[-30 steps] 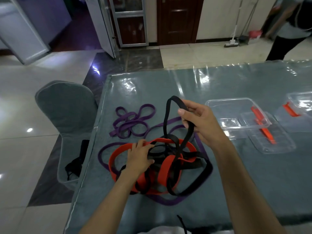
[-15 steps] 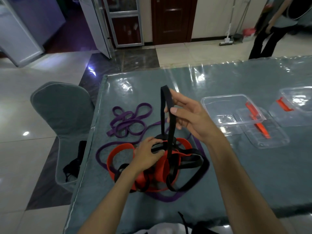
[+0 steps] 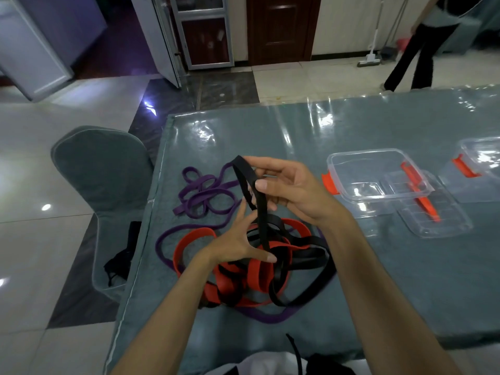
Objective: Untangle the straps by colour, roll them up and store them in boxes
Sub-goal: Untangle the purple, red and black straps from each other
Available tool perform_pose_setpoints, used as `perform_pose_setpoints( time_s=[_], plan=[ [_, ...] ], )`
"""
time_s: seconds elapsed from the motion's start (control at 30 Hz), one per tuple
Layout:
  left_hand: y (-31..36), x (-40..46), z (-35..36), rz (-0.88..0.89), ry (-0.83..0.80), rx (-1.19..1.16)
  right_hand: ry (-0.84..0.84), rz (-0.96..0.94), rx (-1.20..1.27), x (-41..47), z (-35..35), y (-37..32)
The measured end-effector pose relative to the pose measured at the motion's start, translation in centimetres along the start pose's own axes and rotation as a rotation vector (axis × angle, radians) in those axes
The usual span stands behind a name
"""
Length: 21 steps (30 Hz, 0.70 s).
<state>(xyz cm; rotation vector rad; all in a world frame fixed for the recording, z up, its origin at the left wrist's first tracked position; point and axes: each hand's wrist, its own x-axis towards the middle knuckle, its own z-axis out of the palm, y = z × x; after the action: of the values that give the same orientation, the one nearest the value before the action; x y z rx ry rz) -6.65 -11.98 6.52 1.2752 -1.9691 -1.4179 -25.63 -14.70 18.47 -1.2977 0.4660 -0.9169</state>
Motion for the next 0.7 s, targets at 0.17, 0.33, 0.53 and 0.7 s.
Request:
perform_pose_setpoints(
  time_s=[0.17,0.33,0.53,0.7],
  plan=[
    [0.0,2.8,0.2,0.132,0.466,-0.102,-0.015,-0.008,-0.001,1.0,-0.7,0.2],
    [-0.8,4.2,-1.8,0.086,0.631,-0.229,0.055,-0.081,0.089,1.6,-3.0,0.6],
    [0.3,5.0,-4.0,0.143,0.663,-0.291,0.267,0.18,-0.461,1.8,-7.4,5.8],
    [1.7,5.6,-5.2,0.141,0.696,-0.331,-0.129,0.392,-0.557,1.8,-7.8,11.1]
  ],
)
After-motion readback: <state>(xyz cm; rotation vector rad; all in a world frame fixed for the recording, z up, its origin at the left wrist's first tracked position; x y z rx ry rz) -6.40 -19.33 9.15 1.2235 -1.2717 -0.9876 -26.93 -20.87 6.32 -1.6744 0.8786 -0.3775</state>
